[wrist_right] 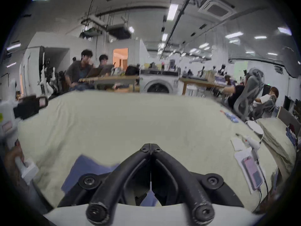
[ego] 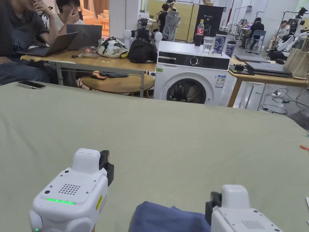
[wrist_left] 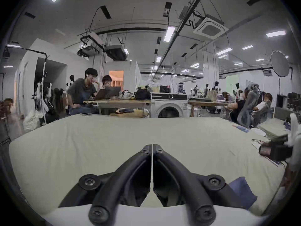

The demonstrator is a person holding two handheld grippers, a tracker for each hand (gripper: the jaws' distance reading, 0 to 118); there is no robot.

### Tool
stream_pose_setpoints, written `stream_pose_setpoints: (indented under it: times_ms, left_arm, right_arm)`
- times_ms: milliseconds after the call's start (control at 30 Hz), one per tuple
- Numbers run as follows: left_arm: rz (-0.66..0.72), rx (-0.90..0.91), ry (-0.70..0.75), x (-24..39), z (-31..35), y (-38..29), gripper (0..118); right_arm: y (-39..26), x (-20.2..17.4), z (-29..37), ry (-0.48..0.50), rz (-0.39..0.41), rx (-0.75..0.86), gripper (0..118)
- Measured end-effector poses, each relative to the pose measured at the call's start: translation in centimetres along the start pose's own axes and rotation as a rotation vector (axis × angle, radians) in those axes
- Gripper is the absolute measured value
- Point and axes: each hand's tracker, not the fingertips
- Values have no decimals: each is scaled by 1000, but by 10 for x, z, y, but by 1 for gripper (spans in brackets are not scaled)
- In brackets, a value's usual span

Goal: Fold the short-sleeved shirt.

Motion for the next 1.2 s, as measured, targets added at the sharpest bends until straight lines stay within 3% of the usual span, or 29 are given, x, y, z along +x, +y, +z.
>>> stream_pose_setpoints:
  times_ms: [100,233,400,467,567,600,667,700,833,1000,1067,1200]
  left_arm:
    - [0,-41,-16,0,5,-4,0]
    - [-13,-95,-29,-1,11,-9,0]
    - [15,-258,-127,-8,13,-13,0]
    - [51,-420,-255,-14,4,-19,0]
    - [227,-643,-426,-26,-16,-35,2]
    - [289,-693,-464,-31,-23,-41,12]
    - [409,-770,-534,-40,-34,-54,53]
    - [455,-801,-577,-42,-38,-60,64]
    - [638,-860,-701,-48,-56,-84,67]
    - [702,-930,-742,-35,-83,-112,67]
    - [791,-919,-834,-32,-92,-120,67]
    - [907,-923,-878,-28,-99,-136,67]
  right_arm:
    - [-21,-7,-15,67,-15,-153,0]
    - [-53,-13,-59,30,60,-394,0]
    - [-47,-9,-62,35,6,-360,0]
    - [-47,-8,-64,42,12,-365,0]
    - [-47,-6,-63,48,19,-366,0]
    - [-47,-6,-63,49,26,-365,0]
    - [-47,-6,-62,54,35,-367,0]
    - [-47,-5,-62,57,36,-369,0]
    - [-46,-2,-63,66,30,-374,0]
    - [-47,-4,-62,60,33,-372,0]
    - [-47,-4,-61,59,31,-371,0]
    - [-49,0,-61,67,15,-368,0]
